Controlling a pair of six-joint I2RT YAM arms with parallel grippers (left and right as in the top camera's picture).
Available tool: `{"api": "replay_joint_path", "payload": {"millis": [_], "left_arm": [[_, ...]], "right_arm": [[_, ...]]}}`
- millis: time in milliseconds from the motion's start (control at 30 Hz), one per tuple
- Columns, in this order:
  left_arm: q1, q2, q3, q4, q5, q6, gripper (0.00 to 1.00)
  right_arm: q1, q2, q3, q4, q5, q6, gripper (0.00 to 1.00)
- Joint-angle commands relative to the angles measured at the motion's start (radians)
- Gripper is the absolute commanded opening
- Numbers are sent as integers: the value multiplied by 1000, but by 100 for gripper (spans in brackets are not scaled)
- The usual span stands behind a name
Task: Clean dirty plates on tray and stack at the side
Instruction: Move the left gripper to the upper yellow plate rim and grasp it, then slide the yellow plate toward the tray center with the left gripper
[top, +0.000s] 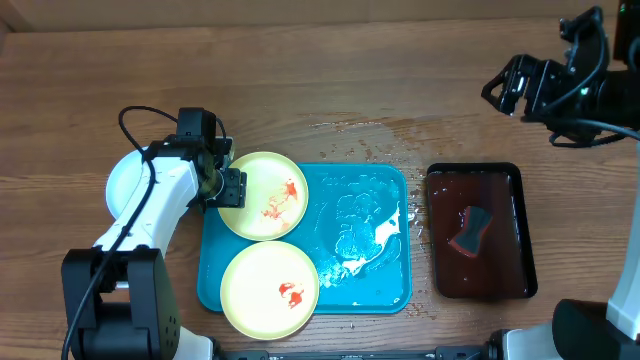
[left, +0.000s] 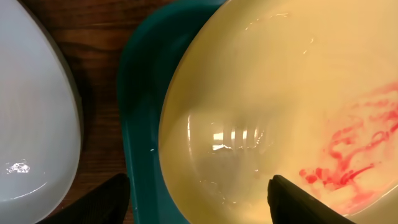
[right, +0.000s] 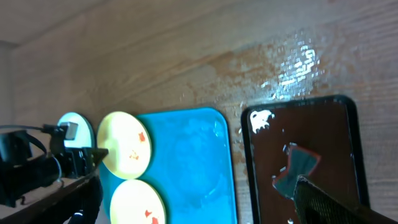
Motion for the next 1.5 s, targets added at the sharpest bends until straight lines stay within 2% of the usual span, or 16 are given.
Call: {"api": "replay_joint_path", "payload": {"millis": [0, 200, 233, 267, 333, 367, 400, 533, 867, 1133, 1300, 1467], "left_arm": [[6, 42, 24, 10, -20, 4, 72], [6, 116, 24, 56, -20, 0, 73], [6, 128, 24, 63, -20, 0, 69], [6, 135, 24, 68, -20, 1, 60], [6, 140, 24, 72, -17, 0, 30], [6, 140, 24, 72, -15, 0, 21], [5, 140, 24, 72, -13, -1, 15], [-6, 139, 24, 71, -13, -17, 5], [-101, 139, 48, 58, -9, -41, 4], [-284, 139, 51, 48, -18, -50, 4], [-365, 139, 51, 49, -26, -90, 4], [-362, 139, 51, 49, -44, -122, 4]], "right_arm": [[-4, -5, -16, 1, -10, -24, 100], [13, -5, -16, -6, -10, -31, 100], [24, -5, -16, -6, -10, -34, 100], [32, -5, -16, -6, -10, -35, 100], [48, -5, -16, -5, -10, -34, 100], [56, -5, -16, -4, -10, -34, 100], [65, -5, -16, -2, -10, -34, 100], [91, -5, -16, 11, -10, -33, 100], [99, -4, -16, 17, -5, -33, 100], [99, -3, -25, 18, 34, -22, 100], [99, -3, -108, 14, 52, -18, 100], [99, -3, -257, 42, 93, 1, 100]]}}
